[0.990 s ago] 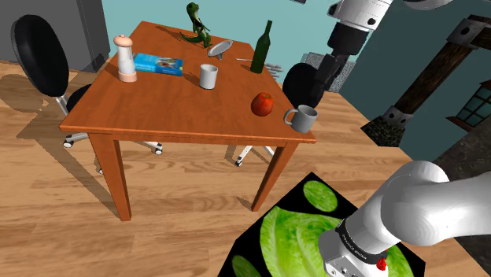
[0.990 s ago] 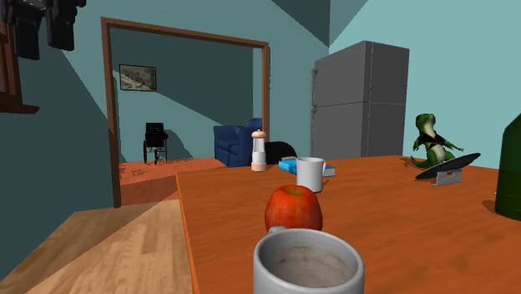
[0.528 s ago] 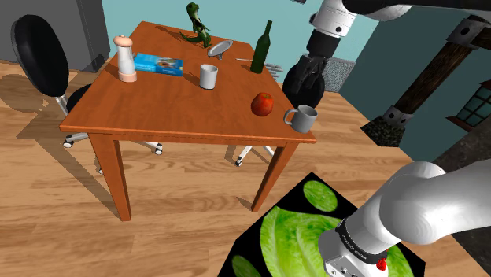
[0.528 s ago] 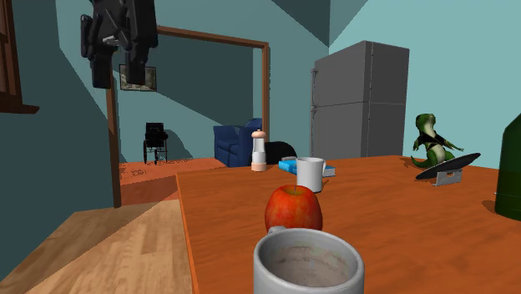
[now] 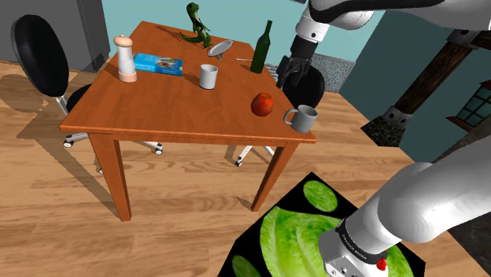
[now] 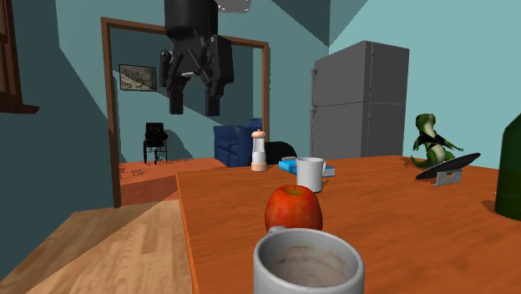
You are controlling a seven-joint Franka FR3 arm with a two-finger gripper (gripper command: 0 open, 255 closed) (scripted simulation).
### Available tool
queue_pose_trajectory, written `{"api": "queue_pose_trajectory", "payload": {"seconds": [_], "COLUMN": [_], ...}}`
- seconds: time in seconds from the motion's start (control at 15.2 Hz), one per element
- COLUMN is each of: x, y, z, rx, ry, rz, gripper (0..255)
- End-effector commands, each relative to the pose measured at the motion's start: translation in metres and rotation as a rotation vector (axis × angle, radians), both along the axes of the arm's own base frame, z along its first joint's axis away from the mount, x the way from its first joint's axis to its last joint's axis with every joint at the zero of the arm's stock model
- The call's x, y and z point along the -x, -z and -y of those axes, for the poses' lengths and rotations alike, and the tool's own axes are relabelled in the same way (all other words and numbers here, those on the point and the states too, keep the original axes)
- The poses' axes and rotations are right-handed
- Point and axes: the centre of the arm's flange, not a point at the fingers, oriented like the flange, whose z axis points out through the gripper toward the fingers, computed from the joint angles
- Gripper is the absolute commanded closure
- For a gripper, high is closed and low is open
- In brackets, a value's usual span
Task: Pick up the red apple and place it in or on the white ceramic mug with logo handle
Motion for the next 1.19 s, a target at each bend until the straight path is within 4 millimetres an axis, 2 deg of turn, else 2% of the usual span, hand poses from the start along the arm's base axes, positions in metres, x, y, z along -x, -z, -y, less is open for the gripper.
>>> {"api": "queue_pose_trajectory", "payload": {"seconds": [0.0, 0.86, 1.12], "x": [-0.020, -0.130, -0.131], "y": [0.014, 0.080, 0.101], "z": [0.014, 0.121, 0.119], "rx": [-0.003, -0.033, -0.033], "ry": [0.026, 0.192, 0.192], "rz": [0.004, 0.025, 0.025], "gripper": [0, 0, 0]}}
